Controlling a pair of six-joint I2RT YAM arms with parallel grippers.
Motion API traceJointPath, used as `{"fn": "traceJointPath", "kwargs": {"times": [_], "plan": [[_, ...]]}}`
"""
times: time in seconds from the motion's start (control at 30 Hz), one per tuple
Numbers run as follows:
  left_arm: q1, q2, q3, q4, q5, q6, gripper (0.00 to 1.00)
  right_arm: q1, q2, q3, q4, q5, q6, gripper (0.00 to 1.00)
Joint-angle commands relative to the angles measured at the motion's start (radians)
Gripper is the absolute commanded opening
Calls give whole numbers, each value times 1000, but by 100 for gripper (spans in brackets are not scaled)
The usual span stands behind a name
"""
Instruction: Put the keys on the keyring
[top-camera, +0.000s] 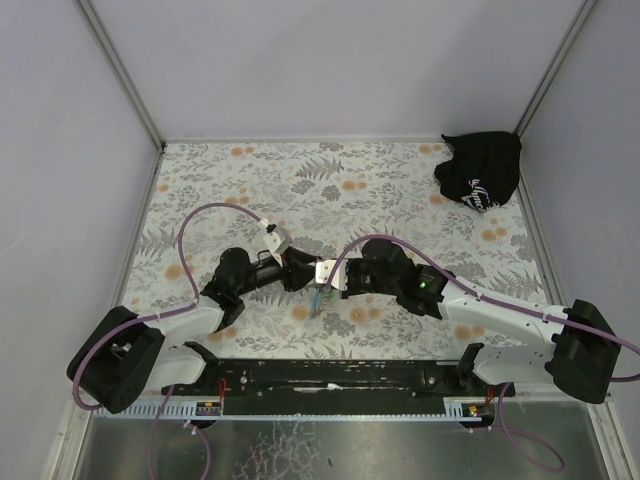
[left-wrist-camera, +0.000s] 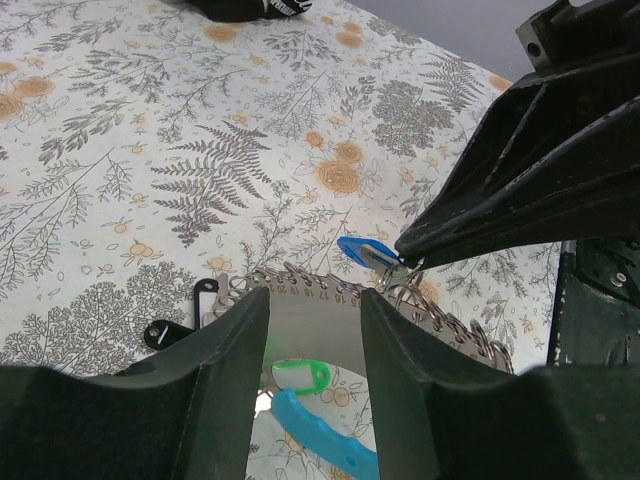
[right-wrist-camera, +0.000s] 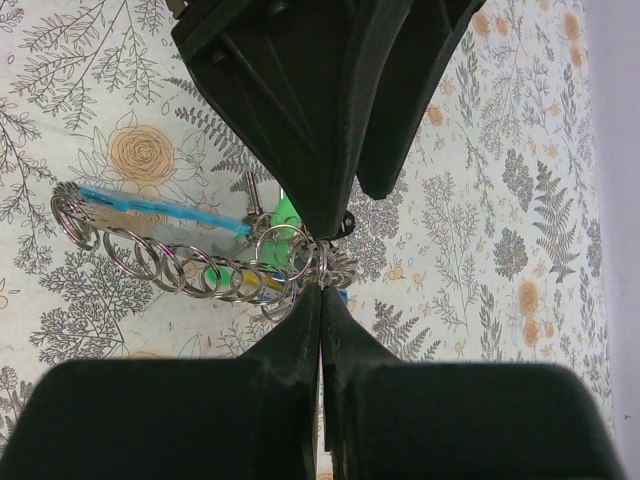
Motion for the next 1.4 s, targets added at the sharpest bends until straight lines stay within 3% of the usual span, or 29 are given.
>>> {"fn": "traceJointPath", "kwargs": {"times": [0.0, 0.6, 1.0, 1.37], "plan": [[10, -7, 34, -13, 50, 36, 42, 9, -31, 55, 32, -25, -9, 0], [9, 48, 68, -1, 159, 35, 41, 8, -23, 65, 22, -49, -3, 0], [10, 79, 110, -62, 218, 70, 26, 9, -30, 67, 15, -61, 0, 0], [10, 105, 130, -85, 248, 81, 22, 8, -43, 64, 13, -76, 2, 0]]}}
